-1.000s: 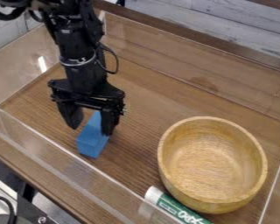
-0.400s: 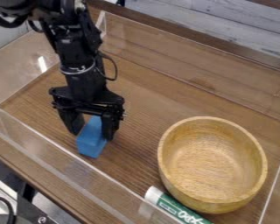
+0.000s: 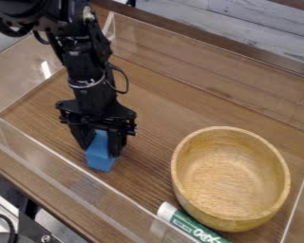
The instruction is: Put the blue block in the brown bowl
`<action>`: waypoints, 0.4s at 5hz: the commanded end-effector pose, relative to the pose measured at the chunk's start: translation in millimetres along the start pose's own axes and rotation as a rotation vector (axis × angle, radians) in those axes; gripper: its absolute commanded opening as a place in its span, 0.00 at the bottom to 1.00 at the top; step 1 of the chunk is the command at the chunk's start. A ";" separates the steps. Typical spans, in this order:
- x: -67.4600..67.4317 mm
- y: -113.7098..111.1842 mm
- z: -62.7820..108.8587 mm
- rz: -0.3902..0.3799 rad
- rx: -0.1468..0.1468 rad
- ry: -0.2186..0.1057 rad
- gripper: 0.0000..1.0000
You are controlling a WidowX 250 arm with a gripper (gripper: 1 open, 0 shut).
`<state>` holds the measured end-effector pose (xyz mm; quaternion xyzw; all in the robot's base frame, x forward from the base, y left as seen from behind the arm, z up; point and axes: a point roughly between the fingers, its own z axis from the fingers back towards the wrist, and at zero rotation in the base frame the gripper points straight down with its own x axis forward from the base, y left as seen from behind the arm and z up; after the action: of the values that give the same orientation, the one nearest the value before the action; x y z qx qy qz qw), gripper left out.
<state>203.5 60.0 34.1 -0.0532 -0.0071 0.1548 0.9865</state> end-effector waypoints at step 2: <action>4.3 -1.6 8.8 -0.011 0.008 -0.026 0.00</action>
<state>201.4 58.1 34.2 -0.0539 0.0010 0.1528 0.9868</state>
